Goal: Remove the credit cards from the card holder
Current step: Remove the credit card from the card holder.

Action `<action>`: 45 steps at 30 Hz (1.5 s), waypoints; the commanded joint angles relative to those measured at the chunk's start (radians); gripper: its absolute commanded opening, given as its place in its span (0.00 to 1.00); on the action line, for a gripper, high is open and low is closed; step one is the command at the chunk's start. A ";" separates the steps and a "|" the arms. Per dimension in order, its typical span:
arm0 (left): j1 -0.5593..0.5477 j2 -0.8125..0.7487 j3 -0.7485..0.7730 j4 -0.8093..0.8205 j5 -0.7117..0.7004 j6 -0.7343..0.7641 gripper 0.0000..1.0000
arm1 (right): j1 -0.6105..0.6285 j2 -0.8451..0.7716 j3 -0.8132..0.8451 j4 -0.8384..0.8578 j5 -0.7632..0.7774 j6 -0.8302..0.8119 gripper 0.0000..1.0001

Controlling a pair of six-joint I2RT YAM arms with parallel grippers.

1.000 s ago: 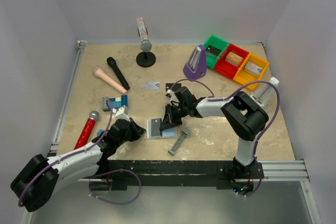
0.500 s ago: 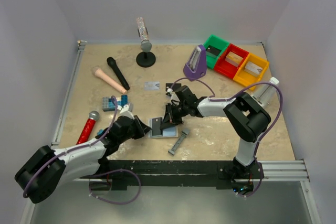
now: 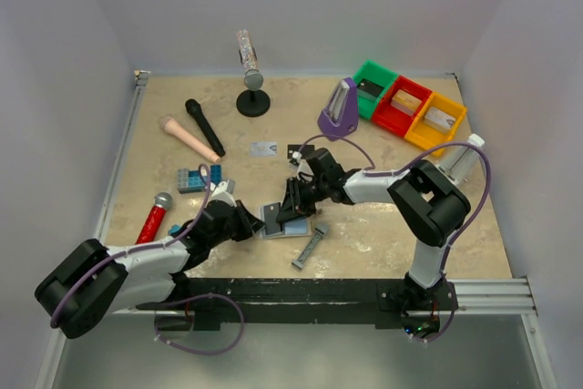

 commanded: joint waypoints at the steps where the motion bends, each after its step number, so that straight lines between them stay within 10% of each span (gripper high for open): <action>1: -0.004 0.016 -0.005 0.063 0.017 0.003 0.10 | 0.000 -0.033 -0.008 0.098 -0.018 0.047 0.26; 45: -0.004 0.021 -0.051 0.005 -0.062 -0.026 0.00 | -0.004 -0.082 0.004 0.006 -0.024 0.007 0.03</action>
